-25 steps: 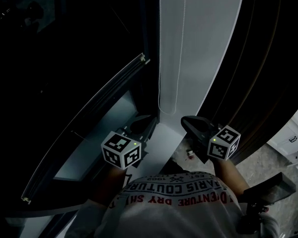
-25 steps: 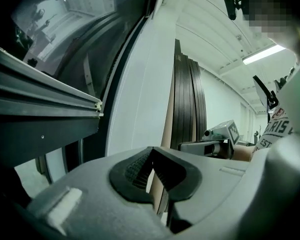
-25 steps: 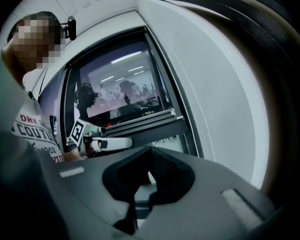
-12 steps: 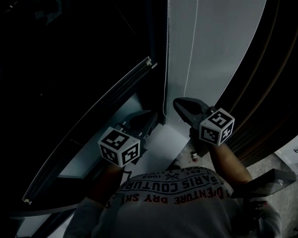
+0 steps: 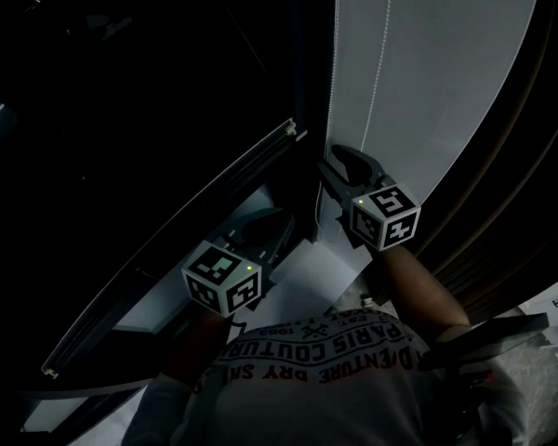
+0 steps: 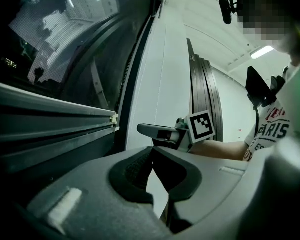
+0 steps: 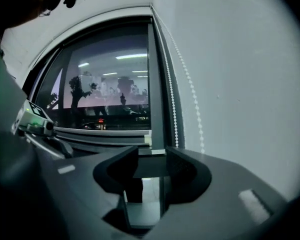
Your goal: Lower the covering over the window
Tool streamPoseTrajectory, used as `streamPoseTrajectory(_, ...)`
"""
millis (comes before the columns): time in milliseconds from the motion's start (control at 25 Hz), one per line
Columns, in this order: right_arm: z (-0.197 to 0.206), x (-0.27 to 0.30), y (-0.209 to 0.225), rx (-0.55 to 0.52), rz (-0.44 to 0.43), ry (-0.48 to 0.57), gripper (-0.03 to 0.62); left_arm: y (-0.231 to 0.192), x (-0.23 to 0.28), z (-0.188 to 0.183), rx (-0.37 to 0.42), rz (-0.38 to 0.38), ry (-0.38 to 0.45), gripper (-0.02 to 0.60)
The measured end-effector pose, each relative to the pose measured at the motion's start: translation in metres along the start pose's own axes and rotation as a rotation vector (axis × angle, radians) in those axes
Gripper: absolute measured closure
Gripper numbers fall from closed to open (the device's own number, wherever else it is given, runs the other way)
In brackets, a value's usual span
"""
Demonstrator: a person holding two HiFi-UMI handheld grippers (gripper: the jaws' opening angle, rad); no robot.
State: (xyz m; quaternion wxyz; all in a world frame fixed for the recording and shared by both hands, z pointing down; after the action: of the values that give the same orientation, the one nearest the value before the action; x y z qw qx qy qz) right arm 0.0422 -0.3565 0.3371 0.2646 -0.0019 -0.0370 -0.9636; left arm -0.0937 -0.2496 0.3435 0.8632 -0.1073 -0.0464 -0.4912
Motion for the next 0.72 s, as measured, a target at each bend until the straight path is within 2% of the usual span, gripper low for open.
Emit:
streamPoseTrajectory(160, -0.002, 0.013, 0.021, -0.013, 0.105, 0.001, 0.414, -0.001, -0.003, -0.003, 0.005, -0.015, 0.0, 0.578)
streamPoseTrajectory(440, 0.005, 0.033, 0.031, -0.013, 0.127, -0.041, 0.439, -0.002, -0.012, -0.004, 0.011, -0.046, -0.007, 0.578)
streamPoseTrajectory(720, 0.0, 0.04, 0.033, -0.018, 0.197, -0.009, 0.439, -0.003, -0.021, 0.0, 0.004, -0.062, -0.018, 0.578)
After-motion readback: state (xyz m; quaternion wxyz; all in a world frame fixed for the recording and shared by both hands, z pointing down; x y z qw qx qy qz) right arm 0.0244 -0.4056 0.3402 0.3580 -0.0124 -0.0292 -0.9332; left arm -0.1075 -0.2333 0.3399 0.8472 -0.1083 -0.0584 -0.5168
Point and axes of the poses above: the fingertips, and each gripper's own axes: x forward along the fingers, y to its right, z out of its underside, the point moved 6 cm from there along -x, backward along the fingers, and after that the axes turned 13 degrees about -z, right-handed, at the moved point
